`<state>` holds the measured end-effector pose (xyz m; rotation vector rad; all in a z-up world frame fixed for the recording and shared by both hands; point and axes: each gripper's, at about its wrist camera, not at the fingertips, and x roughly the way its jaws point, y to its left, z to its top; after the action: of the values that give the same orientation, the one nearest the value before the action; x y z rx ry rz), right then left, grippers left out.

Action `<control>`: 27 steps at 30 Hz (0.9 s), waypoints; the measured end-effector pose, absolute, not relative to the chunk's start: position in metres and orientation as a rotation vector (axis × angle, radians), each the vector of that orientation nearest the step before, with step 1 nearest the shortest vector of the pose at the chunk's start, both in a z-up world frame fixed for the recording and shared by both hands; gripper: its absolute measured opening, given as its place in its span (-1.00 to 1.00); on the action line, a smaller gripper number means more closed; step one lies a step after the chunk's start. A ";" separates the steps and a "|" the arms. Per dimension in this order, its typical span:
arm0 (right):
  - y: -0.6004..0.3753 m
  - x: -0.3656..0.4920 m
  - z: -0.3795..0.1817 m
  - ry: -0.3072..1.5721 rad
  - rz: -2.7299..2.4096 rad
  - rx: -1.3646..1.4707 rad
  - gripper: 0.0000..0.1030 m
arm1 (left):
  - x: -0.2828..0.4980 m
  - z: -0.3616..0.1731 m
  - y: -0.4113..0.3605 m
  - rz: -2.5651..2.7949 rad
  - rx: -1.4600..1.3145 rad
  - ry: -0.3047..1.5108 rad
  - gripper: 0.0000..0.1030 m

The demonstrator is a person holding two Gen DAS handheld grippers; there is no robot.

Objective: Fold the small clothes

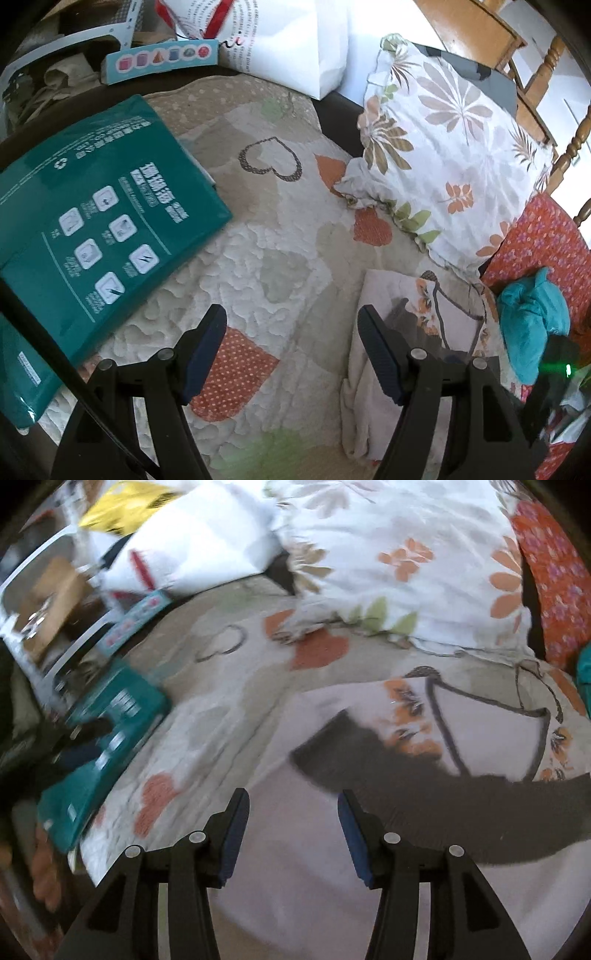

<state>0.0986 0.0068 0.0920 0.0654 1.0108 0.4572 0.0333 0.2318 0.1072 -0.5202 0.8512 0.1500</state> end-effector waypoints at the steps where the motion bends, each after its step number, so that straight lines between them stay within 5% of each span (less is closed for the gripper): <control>1: 0.013 0.106 0.088 1.014 0.451 0.062 0.08 | 0.036 0.107 0.229 0.152 -0.514 0.854 0.40; 6: 0.047 0.146 0.055 1.078 0.332 -0.014 0.04 | 0.046 0.101 0.219 0.161 -0.475 0.879 0.40; 8: 0.052 0.161 0.037 1.115 0.276 -0.052 -0.41 | 0.048 0.100 0.218 0.160 -0.468 0.886 0.40; 9: 0.052 0.166 0.032 1.124 0.251 -0.065 -0.89 | 0.048 0.100 0.219 0.159 -0.465 0.889 0.40; 17: 0.081 0.157 0.064 0.973 0.349 -0.107 -0.91 | 0.049 0.105 0.223 0.162 -0.460 0.863 0.40; 24: 0.110 0.174 0.031 1.067 0.458 -0.128 -0.81 | 0.053 0.100 0.219 0.169 -0.447 0.886 0.40; 26: 0.089 0.171 0.044 1.057 0.481 -0.017 -0.57 | 0.054 0.099 0.218 0.170 -0.443 0.889 0.40; 27: 0.077 0.168 0.051 1.052 0.493 0.046 -0.21 | 0.055 0.099 0.216 0.163 -0.441 0.891 0.40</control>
<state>0.1685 0.0768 0.0515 0.0462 1.0520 0.4931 0.0547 0.2158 0.0988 -0.4414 0.8910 0.1628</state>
